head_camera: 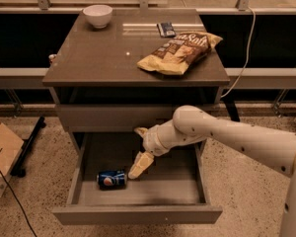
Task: Pick pepsi can from middle drawer and place on counter
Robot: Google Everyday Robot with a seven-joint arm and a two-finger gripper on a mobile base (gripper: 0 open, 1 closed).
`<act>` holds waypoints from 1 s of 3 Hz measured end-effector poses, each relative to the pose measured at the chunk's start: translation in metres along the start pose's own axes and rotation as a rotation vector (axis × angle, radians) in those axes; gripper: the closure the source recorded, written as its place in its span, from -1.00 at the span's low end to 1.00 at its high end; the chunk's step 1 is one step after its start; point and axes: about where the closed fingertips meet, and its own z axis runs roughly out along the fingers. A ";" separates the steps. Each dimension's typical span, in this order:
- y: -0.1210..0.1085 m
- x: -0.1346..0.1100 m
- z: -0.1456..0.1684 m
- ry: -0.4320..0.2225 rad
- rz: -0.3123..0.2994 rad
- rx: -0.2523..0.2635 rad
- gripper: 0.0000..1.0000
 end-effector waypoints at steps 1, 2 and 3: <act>-0.002 0.012 0.027 -0.054 0.007 -0.019 -1.00; 0.003 0.026 0.074 -0.118 0.050 -0.086 -1.00; 0.008 0.033 0.103 -0.148 0.079 -0.130 -1.00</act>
Offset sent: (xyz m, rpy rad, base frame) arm 0.0038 0.0501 -0.1057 0.1837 0.1396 0.0409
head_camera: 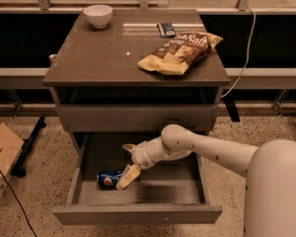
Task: Pick pepsi can from middle drawer and place on counter
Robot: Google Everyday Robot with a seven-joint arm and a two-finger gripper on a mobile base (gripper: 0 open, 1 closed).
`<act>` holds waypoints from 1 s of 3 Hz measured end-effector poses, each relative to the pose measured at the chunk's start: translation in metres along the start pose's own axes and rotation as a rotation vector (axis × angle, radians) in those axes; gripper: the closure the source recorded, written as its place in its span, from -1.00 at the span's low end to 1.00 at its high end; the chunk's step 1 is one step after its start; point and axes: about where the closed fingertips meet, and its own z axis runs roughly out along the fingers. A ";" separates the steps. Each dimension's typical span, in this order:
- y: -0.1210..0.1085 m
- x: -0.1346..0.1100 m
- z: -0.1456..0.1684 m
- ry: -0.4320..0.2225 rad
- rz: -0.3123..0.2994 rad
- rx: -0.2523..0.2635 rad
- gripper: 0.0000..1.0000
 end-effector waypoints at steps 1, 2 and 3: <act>0.003 0.009 0.033 -0.012 0.036 -0.029 -1.00; 0.004 0.020 0.057 -0.039 0.090 -0.040 -1.00; 0.006 0.035 0.074 -0.049 0.147 -0.048 -1.00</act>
Offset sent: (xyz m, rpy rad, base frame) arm -0.0102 0.0493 -0.0743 0.0725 0.1542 -0.0598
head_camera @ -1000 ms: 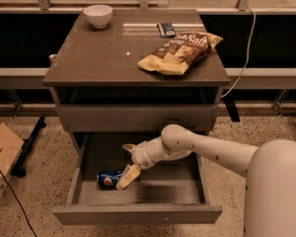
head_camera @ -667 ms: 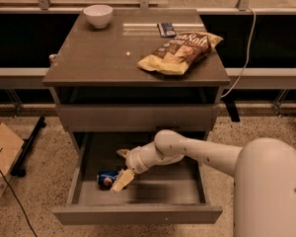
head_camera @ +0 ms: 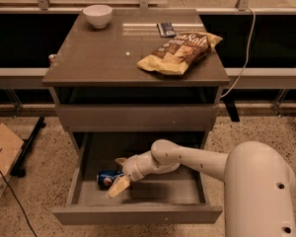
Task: Pick pepsi can from middle drawer and place on counter
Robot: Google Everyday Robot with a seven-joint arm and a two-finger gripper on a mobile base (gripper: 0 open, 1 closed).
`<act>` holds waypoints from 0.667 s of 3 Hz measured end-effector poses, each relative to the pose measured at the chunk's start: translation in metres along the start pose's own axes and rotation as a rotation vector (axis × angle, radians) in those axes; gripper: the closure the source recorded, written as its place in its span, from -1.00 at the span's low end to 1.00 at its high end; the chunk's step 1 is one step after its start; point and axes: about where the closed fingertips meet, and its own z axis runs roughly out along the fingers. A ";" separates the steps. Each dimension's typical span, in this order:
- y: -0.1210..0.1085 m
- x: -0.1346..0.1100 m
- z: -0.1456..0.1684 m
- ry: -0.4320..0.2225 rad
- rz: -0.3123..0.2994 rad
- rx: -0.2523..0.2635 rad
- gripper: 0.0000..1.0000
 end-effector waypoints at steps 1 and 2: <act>-0.002 0.017 0.008 0.008 0.057 0.003 -1.00; -0.001 0.029 0.006 0.018 0.098 0.012 -0.68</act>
Offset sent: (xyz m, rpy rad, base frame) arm -0.0108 -0.0221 -0.0356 -0.0481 0.1163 -0.0914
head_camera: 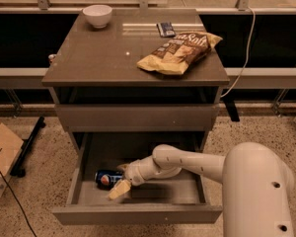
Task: Pick pepsi can from middle drawer and place on counter
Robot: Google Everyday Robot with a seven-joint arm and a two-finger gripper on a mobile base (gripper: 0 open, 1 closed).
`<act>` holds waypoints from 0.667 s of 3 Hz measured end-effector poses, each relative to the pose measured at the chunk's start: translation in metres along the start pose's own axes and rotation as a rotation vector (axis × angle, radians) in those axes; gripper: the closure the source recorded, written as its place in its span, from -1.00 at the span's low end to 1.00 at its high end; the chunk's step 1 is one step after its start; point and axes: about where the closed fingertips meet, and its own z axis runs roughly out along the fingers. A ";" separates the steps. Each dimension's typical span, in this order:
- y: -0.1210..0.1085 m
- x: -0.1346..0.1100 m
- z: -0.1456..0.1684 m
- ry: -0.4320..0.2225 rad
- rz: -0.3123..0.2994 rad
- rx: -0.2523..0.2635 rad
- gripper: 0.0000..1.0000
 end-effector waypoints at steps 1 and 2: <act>0.002 0.007 -0.004 0.014 0.027 0.013 -0.23; 0.001 0.009 -0.005 0.016 0.042 0.025 0.25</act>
Offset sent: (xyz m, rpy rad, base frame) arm -0.0004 -0.0163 -0.0041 -0.0366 0.0292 -0.0641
